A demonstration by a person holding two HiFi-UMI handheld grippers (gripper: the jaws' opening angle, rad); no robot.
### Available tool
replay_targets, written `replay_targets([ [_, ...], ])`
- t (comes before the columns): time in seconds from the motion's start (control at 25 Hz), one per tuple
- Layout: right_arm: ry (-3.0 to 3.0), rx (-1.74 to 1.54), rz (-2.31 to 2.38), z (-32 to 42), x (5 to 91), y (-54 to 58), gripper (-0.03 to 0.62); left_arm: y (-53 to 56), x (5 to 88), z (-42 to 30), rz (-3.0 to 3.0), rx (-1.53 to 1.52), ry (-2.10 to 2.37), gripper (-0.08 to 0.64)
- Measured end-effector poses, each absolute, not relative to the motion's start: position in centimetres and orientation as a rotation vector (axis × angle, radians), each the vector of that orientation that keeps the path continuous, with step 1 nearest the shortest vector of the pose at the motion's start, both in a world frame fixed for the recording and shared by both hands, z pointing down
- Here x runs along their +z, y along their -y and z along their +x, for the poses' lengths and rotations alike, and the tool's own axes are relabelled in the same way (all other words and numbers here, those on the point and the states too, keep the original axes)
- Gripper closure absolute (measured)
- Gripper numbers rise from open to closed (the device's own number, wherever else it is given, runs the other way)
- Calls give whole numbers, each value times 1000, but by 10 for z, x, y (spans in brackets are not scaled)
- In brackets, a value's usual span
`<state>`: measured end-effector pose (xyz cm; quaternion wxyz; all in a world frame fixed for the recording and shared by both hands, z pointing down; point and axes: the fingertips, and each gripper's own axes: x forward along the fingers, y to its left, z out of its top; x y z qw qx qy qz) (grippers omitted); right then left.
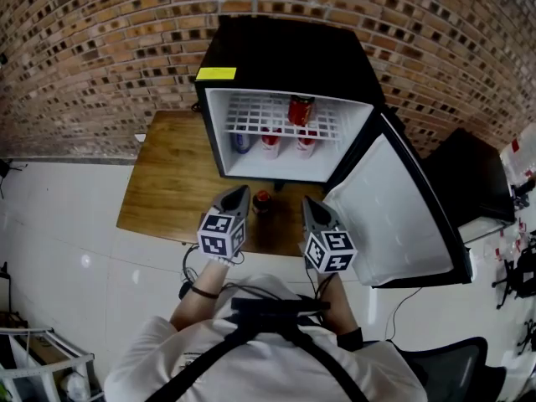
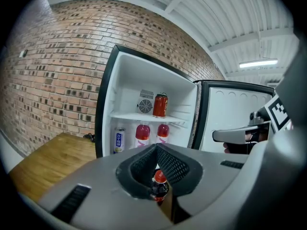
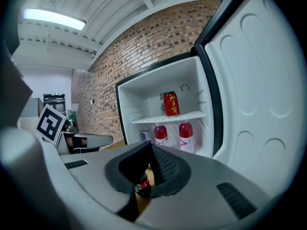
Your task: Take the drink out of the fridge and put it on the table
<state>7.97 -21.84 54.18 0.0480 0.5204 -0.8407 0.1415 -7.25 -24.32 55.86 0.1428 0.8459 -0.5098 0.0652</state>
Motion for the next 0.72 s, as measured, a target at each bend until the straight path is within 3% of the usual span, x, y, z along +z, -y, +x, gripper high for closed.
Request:
replay_targets([
  [0.72, 2561, 427, 1594, 79, 540, 218, 580, 242, 562, -74, 2436, 198, 1465, 560],
])
